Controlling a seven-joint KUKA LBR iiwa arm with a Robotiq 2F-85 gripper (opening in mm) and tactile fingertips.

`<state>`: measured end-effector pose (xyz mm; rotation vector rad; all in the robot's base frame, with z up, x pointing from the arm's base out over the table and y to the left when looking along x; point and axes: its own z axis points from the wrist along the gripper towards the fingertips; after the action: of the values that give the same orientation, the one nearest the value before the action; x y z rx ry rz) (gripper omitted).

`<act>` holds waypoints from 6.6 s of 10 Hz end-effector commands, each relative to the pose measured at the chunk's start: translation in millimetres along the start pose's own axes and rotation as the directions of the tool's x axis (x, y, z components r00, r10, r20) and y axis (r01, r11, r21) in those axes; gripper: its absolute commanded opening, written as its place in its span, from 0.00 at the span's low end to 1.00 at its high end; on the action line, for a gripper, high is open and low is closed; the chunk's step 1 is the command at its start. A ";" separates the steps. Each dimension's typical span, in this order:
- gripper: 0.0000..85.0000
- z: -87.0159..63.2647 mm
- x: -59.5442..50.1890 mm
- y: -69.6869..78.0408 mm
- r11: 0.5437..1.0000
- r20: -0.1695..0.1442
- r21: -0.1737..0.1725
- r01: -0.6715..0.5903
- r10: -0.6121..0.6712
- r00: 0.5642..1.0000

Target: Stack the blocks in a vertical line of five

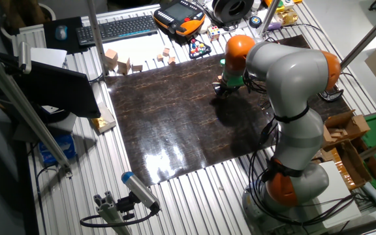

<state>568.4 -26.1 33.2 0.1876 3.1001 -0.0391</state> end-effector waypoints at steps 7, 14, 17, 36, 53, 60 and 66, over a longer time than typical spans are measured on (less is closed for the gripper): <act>0.01 -7.2 -3.1 2.1 1.000 0.009 -0.029 0.004 -0.004 1.000; 0.01 -74.1 -38.9 16.1 1.000 -0.013 0.011 0.026 -0.025 1.000; 0.01 -70.5 -50.4 14.7 0.998 -0.006 0.014 0.058 -0.058 0.998; 0.01 -61.8 -91.4 4.5 0.994 -0.014 0.003 0.111 -0.111 0.994; 0.01 -57.9 -93.6 2.1 0.995 -0.025 -0.021 0.093 -0.094 0.995; 0.34 -58.0 -93.4 2.2 0.997 -0.019 -0.019 0.074 -0.074 0.997; 0.38 -58.3 -93.2 2.1 0.997 -0.019 -0.008 0.075 -0.076 0.997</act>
<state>658.9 -33.5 94.9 0.0706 3.1247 -0.0281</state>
